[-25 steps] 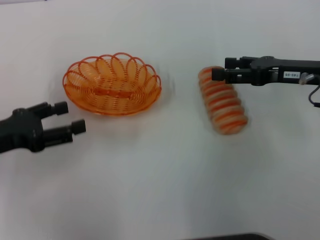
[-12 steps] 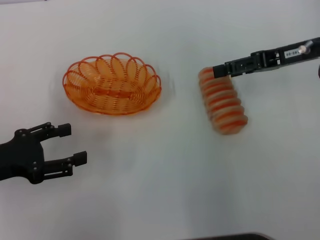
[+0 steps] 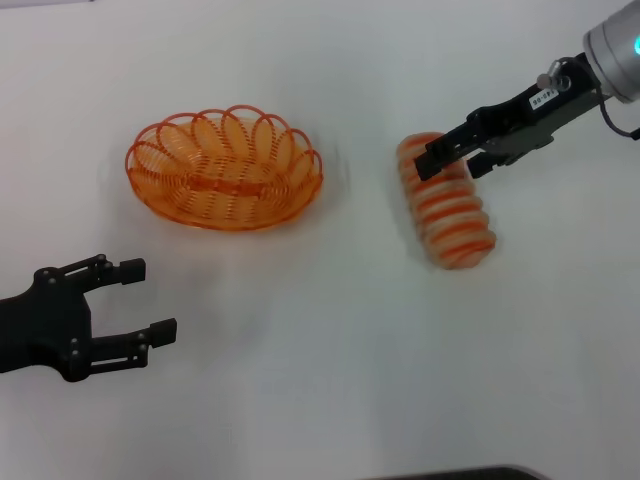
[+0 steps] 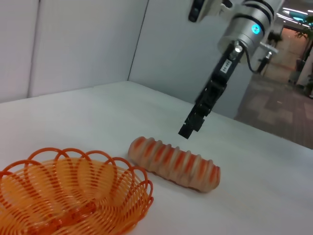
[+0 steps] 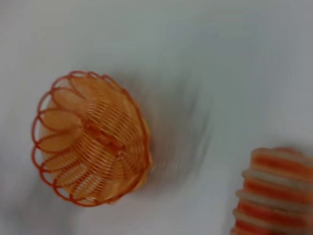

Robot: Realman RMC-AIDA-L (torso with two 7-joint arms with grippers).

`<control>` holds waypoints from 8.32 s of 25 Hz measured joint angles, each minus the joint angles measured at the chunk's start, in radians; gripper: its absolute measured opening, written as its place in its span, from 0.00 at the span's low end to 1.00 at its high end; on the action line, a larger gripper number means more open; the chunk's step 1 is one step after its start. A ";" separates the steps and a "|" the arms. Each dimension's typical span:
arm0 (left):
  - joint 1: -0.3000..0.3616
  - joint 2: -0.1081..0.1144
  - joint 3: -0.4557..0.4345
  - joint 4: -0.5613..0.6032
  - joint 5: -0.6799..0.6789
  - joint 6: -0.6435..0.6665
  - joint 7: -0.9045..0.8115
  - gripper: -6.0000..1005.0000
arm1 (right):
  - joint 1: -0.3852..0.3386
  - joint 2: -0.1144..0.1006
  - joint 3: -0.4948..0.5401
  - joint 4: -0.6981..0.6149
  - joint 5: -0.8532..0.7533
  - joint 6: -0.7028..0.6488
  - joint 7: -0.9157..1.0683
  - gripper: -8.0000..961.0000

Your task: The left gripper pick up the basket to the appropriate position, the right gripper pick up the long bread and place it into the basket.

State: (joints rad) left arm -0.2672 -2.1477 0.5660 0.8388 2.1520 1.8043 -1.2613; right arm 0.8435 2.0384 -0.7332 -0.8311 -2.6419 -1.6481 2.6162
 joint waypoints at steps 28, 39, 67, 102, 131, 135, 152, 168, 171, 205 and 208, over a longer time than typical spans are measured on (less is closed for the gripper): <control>-0.008 -0.004 0.009 -0.005 0.022 0.001 0.060 0.86 | 0.134 0.048 -0.167 0.028 -0.284 0.062 0.191 0.94; -0.012 -0.008 0.009 -0.014 0.022 -0.013 0.071 0.86 | 0.159 0.049 -0.197 0.114 -0.240 0.155 0.201 0.94; -0.026 -0.009 0.009 -0.014 0.022 -0.021 0.070 0.86 | 0.177 0.042 -0.207 0.157 -0.233 0.154 0.203 0.93; -0.027 -0.009 0.009 -0.028 0.022 -0.042 0.076 0.86 | 0.173 0.049 -0.274 0.128 -0.188 0.263 0.108 0.66; -0.034 -0.009 0.012 -0.084 0.049 -0.207 0.163 0.85 | 0.243 0.077 -0.631 -0.046 0.138 0.360 -0.500 0.44; -0.035 -0.009 0.009 -0.085 0.044 -0.208 0.163 0.85 | 0.244 0.081 -0.683 -0.045 0.155 0.370 -0.507 0.42; -0.044 -0.009 0.004 -0.086 0.043 -0.209 0.161 0.85 | 0.246 0.076 -0.733 -0.042 0.236 0.400 -0.522 0.35; -0.046 -0.009 0.001 -0.087 0.042 -0.209 0.159 0.85 | 0.221 0.067 -0.725 -0.042 0.324 0.424 -0.527 0.81; -0.047 -0.009 0.001 -0.087 0.040 -0.209 0.158 0.85 | 0.170 0.056 -0.707 -0.048 0.440 0.425 -0.545 0.87; -0.062 -0.009 -0.001 -0.159 0.005 -0.167 0.126 0.86 | -0.563 0.038 -0.416 0.233 0.984 0.165 -1.463 0.88; -0.063 -0.008 -0.001 -0.159 0.009 -0.152 0.121 0.86 | -0.558 0.036 -0.393 0.234 0.953 0.171 -1.463 0.88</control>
State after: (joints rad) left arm -0.3298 -2.1561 0.5655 0.6795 2.1611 1.6524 -1.1400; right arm 0.2857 2.0743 -1.1257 -0.5972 -1.6890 -1.4767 1.1533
